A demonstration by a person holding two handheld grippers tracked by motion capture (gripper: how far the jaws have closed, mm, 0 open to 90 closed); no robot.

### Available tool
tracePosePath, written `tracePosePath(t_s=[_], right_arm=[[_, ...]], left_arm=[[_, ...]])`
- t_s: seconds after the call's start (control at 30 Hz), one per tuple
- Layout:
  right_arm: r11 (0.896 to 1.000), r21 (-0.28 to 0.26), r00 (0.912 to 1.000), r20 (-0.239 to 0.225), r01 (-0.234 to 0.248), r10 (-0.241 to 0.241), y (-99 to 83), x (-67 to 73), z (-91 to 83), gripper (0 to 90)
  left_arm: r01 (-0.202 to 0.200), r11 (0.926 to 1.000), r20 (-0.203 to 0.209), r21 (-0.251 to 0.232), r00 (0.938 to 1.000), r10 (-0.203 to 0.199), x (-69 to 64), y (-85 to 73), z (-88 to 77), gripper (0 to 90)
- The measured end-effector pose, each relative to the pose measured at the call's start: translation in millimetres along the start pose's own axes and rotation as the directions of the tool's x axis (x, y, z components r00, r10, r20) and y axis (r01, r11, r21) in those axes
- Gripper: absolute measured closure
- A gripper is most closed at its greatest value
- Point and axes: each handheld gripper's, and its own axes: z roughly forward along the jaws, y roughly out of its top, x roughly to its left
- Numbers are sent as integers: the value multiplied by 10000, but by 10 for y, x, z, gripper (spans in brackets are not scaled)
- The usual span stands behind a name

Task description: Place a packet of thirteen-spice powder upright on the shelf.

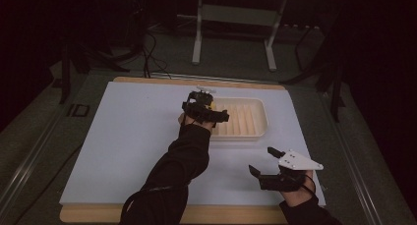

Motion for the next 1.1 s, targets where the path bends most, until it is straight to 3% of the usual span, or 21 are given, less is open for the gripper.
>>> tracePosePath(t_s=[0.17,0.23,0.27,0.3,0.37,0.4,0.7,0.9,0.93,0.97,1.0,1.1], right_arm=[[10000,10,10000,5,5,-5,-2,4,6,117],[10000,26,10000,2,-13,13,-4,3,12,117],[10000,38,10000,-1,-24,24,-3,2,12,117],[10000,32,10000,-7,-51,51,-4,0,13,117],[10000,56,10000,10,-37,37,-4,-1,15,117],[10000,50,10000,-16,-37,37,-5,1,17,117],[10000,75,10000,-8,-22,22,-6,1,22,117],[10000,86,10000,-18,-44,44,-7,2,17,117],[10000,86,10000,-14,-47,47,-8,-2,18,117],[9999,78,10000,-34,-72,73,-8,-5,17,117],[10000,72,10000,-28,-68,68,-8,-5,17,117],[9999,74,10000,-47,-68,69,-7,-1,19,117]], left_arm=[[-284,9995,420,-156,9987,291,36,-72,-97,17],[-443,9988,1072,-214,9932,463,33,-123,-187,17],[-443,9988,1072,-214,9932,463,33,-123,-187,17],[-725,9969,1013,-301,9920,752,34,-155,-249,17],[-725,9969,1013,-301,9920,752,34,-155,-249,17],[-707,9967,1302,-406,9886,754,67,-202,-316,17],[-952,9930,1736,-701,9791,1061,148,-384,-519,17],[-921,9903,2442,-1041,9628,1152,180,-491,-671,18],[-921,9903,2442,-1041,9628,1152,180,-491,-671,18],[-1017,9868,2622,-1260,9559,1320,180,-529,-735,18],[-1080,9862,2631,-1254,9548,1381,175,-546,-762,18],[-1188,9823,2931,-1445,9431,1572,160,-596,-841,18]])
